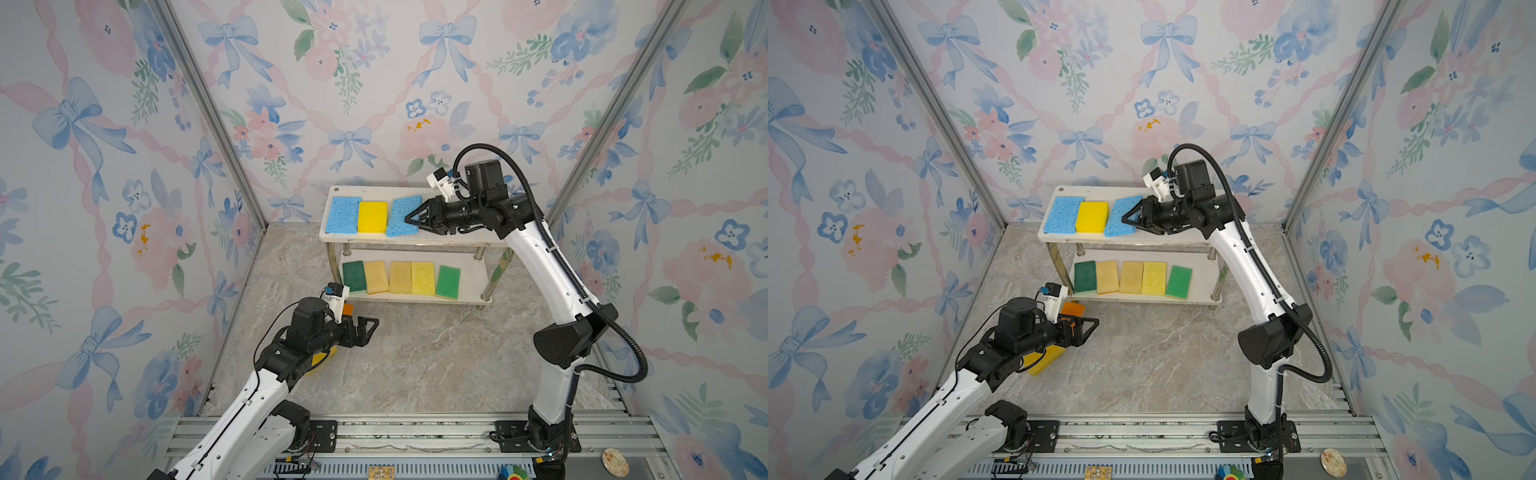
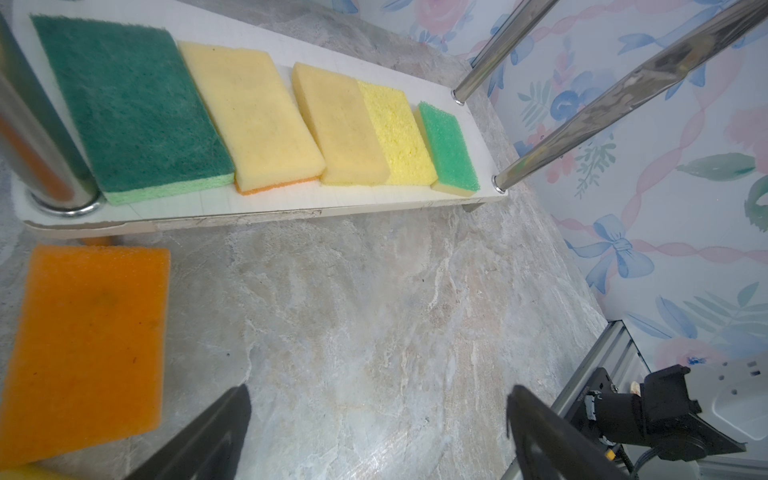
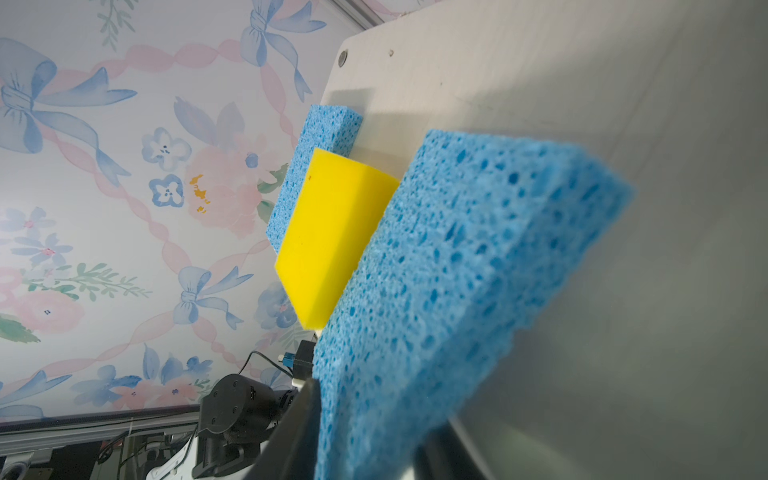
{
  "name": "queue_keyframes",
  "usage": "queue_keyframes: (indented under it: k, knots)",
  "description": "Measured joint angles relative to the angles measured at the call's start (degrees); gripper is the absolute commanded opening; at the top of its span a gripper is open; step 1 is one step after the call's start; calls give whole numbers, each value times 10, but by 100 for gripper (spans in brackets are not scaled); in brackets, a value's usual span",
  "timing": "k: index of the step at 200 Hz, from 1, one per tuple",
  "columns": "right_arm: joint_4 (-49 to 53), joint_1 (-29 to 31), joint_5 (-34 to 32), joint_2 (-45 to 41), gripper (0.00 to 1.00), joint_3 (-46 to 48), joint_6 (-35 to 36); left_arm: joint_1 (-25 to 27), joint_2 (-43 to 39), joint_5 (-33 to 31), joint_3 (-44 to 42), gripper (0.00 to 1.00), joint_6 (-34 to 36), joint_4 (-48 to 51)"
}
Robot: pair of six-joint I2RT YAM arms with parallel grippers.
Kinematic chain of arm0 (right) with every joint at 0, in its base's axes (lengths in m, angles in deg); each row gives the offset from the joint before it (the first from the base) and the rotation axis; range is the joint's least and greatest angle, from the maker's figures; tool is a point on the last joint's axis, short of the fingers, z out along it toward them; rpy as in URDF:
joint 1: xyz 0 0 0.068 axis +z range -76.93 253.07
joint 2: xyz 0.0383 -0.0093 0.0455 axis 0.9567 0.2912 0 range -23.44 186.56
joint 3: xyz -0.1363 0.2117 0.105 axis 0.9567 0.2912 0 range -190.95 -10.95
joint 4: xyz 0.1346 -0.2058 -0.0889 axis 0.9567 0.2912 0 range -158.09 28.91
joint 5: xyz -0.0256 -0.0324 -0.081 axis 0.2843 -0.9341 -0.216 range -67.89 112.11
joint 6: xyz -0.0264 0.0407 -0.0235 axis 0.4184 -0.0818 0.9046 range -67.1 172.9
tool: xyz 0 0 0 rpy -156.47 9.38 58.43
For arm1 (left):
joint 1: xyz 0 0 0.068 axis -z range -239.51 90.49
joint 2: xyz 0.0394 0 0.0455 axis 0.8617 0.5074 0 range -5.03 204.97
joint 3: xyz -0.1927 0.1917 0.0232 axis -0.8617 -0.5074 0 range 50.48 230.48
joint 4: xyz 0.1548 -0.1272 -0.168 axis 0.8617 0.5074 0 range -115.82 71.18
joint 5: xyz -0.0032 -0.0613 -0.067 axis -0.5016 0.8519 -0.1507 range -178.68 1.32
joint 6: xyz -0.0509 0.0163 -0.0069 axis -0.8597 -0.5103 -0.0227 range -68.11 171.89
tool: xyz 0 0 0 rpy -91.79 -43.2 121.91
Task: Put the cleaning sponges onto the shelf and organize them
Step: 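Lower the blue sponge beside the yellow sponge and press it flat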
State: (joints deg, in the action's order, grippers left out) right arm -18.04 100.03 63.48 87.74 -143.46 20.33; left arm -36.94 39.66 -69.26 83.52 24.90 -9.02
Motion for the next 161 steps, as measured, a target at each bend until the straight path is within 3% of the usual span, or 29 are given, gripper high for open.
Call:
queue_keyframes:
  k: [43,100,161]
  knots:
    - [42,0,-28,5,60,-37,20,0,1,0,-2,98,0,0]
    - [119,0,-100,14,62,-83,55,0,1,2,-2,98,0,0]
    - [117,1,-119,20,64,-93,62,0,1,2,-2,98,0,0]
